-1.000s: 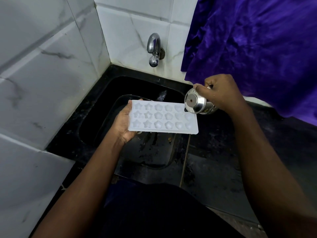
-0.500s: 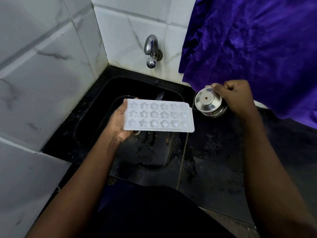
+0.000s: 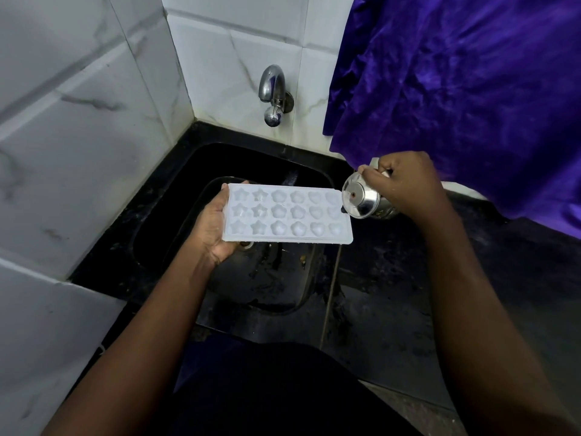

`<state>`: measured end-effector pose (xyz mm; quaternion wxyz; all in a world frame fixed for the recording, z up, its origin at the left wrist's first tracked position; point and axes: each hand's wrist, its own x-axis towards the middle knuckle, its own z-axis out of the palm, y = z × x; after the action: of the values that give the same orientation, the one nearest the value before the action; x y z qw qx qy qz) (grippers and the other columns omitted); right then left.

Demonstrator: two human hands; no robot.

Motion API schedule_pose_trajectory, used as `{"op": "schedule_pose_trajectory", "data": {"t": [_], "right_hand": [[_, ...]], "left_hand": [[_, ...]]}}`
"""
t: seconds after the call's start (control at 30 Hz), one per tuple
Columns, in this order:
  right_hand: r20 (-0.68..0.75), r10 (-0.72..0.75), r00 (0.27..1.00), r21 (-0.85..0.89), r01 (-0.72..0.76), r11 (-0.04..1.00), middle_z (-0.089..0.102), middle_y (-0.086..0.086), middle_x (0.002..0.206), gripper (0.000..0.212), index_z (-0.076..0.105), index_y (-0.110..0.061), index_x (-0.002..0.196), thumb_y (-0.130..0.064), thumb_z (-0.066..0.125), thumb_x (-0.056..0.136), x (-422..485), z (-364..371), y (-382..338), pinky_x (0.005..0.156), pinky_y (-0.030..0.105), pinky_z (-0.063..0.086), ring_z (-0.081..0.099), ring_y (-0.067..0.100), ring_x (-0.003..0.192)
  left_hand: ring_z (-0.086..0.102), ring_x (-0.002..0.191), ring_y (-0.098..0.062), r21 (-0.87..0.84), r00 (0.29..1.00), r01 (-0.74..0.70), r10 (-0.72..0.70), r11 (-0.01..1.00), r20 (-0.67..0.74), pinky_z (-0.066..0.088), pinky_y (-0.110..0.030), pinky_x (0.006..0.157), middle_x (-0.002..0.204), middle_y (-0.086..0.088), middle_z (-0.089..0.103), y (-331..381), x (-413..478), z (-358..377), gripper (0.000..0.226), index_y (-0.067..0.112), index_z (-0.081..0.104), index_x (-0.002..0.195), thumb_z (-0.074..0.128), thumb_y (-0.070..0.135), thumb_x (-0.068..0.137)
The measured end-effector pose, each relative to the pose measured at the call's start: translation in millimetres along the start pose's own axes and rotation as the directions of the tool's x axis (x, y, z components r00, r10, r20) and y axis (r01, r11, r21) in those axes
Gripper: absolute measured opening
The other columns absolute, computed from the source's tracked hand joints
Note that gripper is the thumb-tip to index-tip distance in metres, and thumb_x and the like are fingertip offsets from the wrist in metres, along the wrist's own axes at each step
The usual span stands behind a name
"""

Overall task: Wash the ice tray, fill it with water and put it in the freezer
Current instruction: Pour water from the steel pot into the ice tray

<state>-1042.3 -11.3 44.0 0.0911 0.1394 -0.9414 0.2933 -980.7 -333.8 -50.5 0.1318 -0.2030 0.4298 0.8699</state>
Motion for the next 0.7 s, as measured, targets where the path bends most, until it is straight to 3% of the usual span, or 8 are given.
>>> {"op": "schedule_pose_trajectory", "data": {"t": [0.1, 0.27, 0.47, 0.53, 0.6, 0.7], "right_hand": [[-0.001, -0.024, 1.000, -0.032, 0.024, 0.999, 0.046, 0.015, 0.051, 0.056, 0.046, -0.010, 0.055, -0.041, 0.069, 0.095, 2.9, 2.0, -0.2, 0.054, 0.032, 0.029, 0.036, 0.019, 0.047], [-0.003, -0.034, 0.999, -0.038, 0.033, 0.999, 0.045, 0.011, 0.050, 0.055, 0.046, -0.011, 0.055, -0.042, 0.068, 0.095, 4.4, 3.4, 0.8, 0.058, 0.030, 0.027, 0.038, 0.021, 0.048], [0.005, 0.007, 1.000, 0.006, -0.008, 1.000, 0.040, 0.007, 0.049, 0.057, 0.042, -0.014, 0.054, -0.040, 0.070, 0.095, 3.1, 2.2, 1.1, 0.055, 0.027, 0.025, 0.034, 0.018, 0.048], [-0.006, 0.044, 0.999, 0.083, -0.044, 0.996, 0.042, 0.012, 0.050, 0.057, 0.043, -0.011, 0.054, -0.039, 0.072, 0.094, 2.2, -0.6, 2.4, 0.052, 0.030, 0.028, 0.034, 0.015, 0.048], [-0.025, 0.085, 0.996, 0.187, -0.079, 0.979, 0.049, 0.023, 0.056, 0.058, 0.047, -0.003, 0.058, -0.039, 0.075, 0.093, 1.3, -2.8, 5.2, 0.051, 0.042, 0.036, 0.038, 0.017, 0.049], [-0.032, 0.100, 0.994, 0.266, -0.088, 0.960, 0.048, 0.028, 0.059, 0.059, 0.046, -0.002, 0.059, -0.040, 0.077, 0.092, 0.4, -3.5, 5.9, 0.053, 0.047, 0.046, 0.040, 0.020, 0.050]], "left_hand": [[0.070, 0.121, -0.039, 0.005, 1.000, -0.001, 0.001, 1.000, -0.009, 0.062, -0.050, 0.071, 0.136, -0.013, 0.073, 0.3, 0.8, -1.4, 0.049, 0.025, 0.073, 0.121, 0.039, 0.059, 0.110], [0.077, 0.106, -0.032, 0.011, 1.000, -0.010, 0.010, 1.000, -0.029, 0.062, -0.050, 0.072, 0.124, -0.009, 0.079, 0.8, -0.7, -1.0, 0.049, 0.025, 0.073, 0.119, 0.037, 0.057, 0.110], [0.076, 0.112, -0.033, 0.012, 0.999, -0.010, 0.010, 1.000, -0.039, 0.059, -0.056, 0.085, 0.126, -0.009, 0.078, -0.7, 1.6, -5.6, 0.049, 0.025, 0.073, 0.121, 0.038, 0.057, 0.111], [0.074, 0.116, -0.034, 0.006, 0.999, -0.017, 0.017, 1.000, -0.035, 0.057, -0.058, 0.094, 0.129, -0.010, 0.077, -0.9, 2.4, -10.2, 0.049, 0.024, 0.072, 0.124, 0.039, 0.058, 0.110], [0.074, 0.118, -0.033, 0.008, 0.999, -0.027, 0.027, 1.000, -0.025, 0.053, -0.060, 0.102, 0.133, -0.011, 0.075, -0.4, 4.5, -17.8, 0.050, 0.024, 0.069, 0.129, 0.040, 0.059, 0.110], [0.075, 0.117, -0.032, -0.009, 0.999, -0.043, 0.043, 0.999, -0.030, 0.055, -0.060, 0.100, 0.132, -0.009, 0.076, 1.9, 4.2, -27.0, 0.049, 0.024, 0.068, 0.131, 0.041, 0.058, 0.110]]}}
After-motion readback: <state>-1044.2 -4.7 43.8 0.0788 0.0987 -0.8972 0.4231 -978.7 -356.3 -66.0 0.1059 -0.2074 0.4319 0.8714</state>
